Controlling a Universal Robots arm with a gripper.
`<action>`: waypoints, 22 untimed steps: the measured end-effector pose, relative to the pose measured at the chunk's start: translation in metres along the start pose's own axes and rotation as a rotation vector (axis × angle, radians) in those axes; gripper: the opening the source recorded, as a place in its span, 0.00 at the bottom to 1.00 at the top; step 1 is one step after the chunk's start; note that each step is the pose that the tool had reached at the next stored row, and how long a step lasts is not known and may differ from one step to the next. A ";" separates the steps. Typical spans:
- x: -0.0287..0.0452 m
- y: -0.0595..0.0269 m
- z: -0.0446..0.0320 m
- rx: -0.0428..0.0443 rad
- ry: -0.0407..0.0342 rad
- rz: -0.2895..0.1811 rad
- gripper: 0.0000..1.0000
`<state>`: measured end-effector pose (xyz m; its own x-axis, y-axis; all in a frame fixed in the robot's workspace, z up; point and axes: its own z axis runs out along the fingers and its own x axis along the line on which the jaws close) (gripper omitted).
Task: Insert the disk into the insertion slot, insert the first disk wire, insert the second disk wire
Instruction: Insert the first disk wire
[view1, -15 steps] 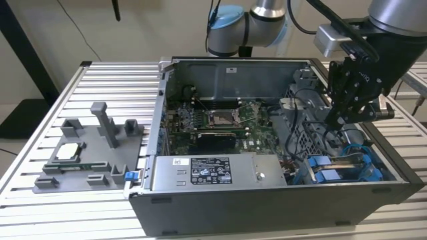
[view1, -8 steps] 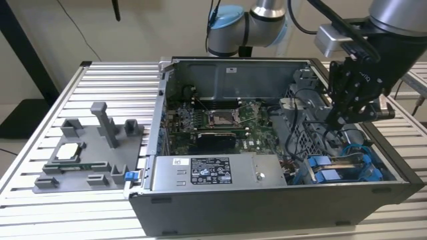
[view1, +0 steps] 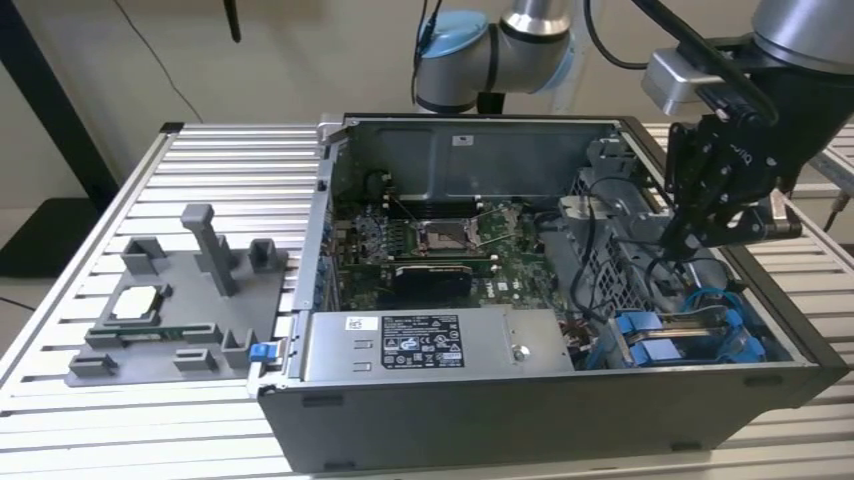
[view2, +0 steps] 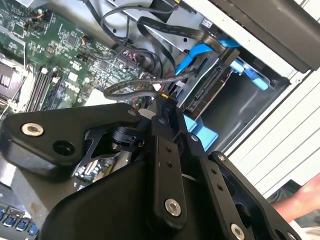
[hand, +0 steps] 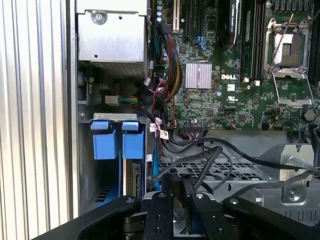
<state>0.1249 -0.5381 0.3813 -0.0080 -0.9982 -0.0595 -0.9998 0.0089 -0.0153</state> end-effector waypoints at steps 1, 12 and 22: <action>0.0001 -0.0015 0.0002 -0.0013 -0.0001 0.000 0.00; 0.0003 -0.0108 0.0009 -0.0096 0.0004 0.001 0.00; 0.0004 -0.0120 0.0010 -0.0100 0.0005 0.001 0.00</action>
<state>0.1369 -0.5385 0.3805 -0.0087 -0.9982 -0.0591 -0.9999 0.0090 -0.0053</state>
